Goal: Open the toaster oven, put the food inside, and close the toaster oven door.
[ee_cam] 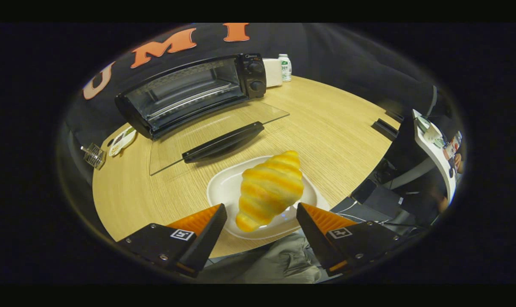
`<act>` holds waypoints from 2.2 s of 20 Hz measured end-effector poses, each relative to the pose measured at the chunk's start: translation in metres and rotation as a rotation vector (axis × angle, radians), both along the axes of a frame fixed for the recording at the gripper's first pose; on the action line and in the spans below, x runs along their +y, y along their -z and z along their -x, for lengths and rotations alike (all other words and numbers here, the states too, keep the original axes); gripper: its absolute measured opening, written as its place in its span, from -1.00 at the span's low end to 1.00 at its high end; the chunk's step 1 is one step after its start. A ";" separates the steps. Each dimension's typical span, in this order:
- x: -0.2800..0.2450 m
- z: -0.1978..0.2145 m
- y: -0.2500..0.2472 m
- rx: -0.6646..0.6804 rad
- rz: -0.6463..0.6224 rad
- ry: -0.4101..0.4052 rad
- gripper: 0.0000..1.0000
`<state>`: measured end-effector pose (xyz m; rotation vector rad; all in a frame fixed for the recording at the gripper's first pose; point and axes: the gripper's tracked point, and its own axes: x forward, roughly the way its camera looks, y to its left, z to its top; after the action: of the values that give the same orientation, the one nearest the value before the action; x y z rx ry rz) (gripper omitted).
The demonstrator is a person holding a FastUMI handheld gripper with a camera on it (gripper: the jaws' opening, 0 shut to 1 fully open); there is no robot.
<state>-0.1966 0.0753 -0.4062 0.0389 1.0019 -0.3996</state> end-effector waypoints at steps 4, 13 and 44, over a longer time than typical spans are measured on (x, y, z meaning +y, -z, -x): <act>0.001 0.006 0.013 0.031 -0.025 0.023 0.59; 0.001 -0.009 -0.019 -0.069 -0.094 0.007 -0.19; 0.108 -0.242 -0.071 -0.529 -0.759 -0.081 -0.35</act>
<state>0.0459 0.1836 -0.3351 0.7483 0.5778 0.0887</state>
